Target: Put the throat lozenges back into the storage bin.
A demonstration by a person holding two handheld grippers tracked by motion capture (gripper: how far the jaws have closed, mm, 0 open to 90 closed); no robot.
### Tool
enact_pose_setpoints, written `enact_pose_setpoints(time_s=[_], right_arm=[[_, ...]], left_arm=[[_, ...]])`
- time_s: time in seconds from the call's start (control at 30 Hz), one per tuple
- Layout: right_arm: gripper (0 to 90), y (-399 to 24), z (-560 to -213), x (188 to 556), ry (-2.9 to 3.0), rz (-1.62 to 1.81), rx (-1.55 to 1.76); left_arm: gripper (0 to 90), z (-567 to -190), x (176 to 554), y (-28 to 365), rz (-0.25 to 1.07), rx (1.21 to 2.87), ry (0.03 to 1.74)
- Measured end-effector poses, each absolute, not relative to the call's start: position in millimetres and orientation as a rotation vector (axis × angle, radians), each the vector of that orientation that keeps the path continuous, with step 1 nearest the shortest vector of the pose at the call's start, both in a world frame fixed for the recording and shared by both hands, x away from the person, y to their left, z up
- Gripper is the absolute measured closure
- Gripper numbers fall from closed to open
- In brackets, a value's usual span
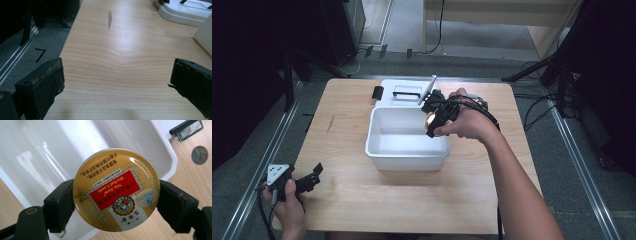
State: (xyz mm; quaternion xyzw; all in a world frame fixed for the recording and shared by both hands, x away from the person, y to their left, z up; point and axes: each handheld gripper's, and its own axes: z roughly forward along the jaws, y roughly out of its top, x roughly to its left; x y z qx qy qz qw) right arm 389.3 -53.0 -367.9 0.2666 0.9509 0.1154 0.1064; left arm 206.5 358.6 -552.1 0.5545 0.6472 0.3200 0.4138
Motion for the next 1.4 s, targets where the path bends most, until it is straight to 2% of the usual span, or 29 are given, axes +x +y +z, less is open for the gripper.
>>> enact_pose_setpoints(time_s=[0.4,1.4], right_arm=[[21.0,-50,-384,394,2.885,0.378,0.635],[20.9,-41,-425,395,2.913,0.209,0.465]], left_arm=[[0.0,-552,206,359,0.802,1.394,1.625],[0.0,-552,207,359,0.803,1.391,1.627]])
